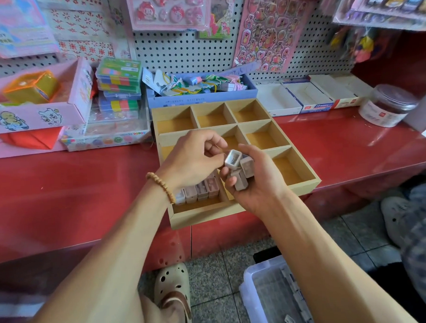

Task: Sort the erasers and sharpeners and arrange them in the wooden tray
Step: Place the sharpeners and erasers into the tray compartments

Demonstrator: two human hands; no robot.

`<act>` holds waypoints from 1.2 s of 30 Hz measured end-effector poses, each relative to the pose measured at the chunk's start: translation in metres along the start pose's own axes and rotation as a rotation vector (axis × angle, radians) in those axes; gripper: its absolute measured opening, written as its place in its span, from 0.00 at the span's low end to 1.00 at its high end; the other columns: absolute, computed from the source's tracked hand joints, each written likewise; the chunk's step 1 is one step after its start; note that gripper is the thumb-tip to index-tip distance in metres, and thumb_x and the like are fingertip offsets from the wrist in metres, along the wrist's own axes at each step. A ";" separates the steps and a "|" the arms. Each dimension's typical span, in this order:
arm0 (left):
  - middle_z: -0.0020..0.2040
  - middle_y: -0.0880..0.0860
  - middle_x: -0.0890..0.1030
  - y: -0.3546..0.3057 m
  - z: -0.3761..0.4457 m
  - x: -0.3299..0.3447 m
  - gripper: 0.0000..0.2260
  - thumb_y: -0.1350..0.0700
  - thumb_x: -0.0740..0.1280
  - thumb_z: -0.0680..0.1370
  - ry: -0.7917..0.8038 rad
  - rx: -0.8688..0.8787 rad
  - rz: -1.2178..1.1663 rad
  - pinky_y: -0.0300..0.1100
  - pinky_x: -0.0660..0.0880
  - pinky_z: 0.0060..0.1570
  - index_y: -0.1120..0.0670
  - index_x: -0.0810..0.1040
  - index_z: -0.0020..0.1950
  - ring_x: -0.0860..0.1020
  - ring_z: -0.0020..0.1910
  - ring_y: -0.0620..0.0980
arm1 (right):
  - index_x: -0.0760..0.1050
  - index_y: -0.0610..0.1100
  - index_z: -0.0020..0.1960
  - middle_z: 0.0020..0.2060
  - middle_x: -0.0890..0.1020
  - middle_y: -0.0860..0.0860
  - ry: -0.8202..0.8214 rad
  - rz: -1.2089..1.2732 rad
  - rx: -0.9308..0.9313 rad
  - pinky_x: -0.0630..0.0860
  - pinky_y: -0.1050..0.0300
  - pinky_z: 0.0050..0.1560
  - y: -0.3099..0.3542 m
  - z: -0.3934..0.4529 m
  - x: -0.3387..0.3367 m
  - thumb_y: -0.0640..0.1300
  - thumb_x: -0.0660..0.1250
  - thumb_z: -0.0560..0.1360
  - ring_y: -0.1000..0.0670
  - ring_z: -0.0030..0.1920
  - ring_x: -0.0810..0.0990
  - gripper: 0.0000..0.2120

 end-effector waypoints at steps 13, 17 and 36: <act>0.37 0.49 0.84 0.010 0.005 -0.028 0.07 0.62 0.74 0.73 -0.164 -0.092 -0.221 0.39 0.78 0.39 0.52 0.81 0.39 0.81 0.35 0.44 | 0.78 0.40 0.45 0.35 0.80 0.44 -0.073 -0.155 -0.074 0.66 0.63 0.22 0.003 0.007 0.001 0.35 0.69 0.74 0.51 0.28 0.75 0.02; 0.41 0.47 0.85 0.001 0.001 -0.027 0.05 0.61 0.75 0.73 -0.157 -0.029 -0.185 0.37 0.80 0.47 0.50 0.84 0.41 0.84 0.41 0.44 | 0.80 0.40 0.43 0.33 0.80 0.45 -0.094 -0.223 -0.103 0.66 0.63 0.24 0.008 0.004 0.003 0.34 0.70 0.74 0.52 0.28 0.75 0.03; 0.49 0.41 0.82 0.015 -0.013 -0.023 0.13 0.54 0.78 0.69 0.073 0.006 0.270 0.29 0.73 0.51 0.48 0.84 0.52 0.79 0.49 0.37 | 0.79 0.41 0.41 0.36 0.75 0.46 -0.137 -0.304 -0.205 0.67 0.62 0.23 0.030 -0.004 -0.024 0.35 0.70 0.76 0.51 0.30 0.74 0.06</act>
Point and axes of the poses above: each hand's wrist, its own z-axis towards the middle knuckle, its own x-axis out of the palm, y = z × x, the point moved 6 cm from there along z, towards the middle knuckle
